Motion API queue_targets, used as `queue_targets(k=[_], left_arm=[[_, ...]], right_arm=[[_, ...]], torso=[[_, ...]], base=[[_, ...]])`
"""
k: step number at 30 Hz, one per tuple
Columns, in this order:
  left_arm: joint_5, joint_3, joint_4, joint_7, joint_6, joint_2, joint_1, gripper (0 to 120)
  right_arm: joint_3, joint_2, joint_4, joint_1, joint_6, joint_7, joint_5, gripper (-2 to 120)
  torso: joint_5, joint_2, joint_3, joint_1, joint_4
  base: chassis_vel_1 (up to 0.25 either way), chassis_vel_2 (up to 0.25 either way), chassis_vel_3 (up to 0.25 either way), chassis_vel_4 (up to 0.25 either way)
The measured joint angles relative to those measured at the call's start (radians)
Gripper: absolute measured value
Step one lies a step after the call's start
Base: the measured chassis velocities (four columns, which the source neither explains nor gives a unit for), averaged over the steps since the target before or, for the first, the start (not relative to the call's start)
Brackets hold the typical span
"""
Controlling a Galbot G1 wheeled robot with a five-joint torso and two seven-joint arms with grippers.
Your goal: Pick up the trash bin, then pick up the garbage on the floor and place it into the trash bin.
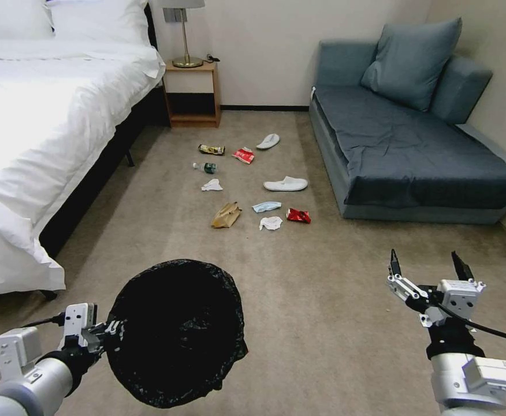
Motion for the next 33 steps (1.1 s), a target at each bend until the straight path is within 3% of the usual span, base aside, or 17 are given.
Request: queue_targets(k=[33], left_arm=[[-0.002, 0.0, 0.0, 0.001, 0.0, 0.007, 0.0, 2]], right_arm=[[-0.017, 0.002, -0.011, -0.005, 0.009, -0.003, -0.013, 100]], torso=[[0.0, 0.0, 0.0, 0.0, 0.0]], base=[[-0.04, 0.044, 0.041, -0.043]])
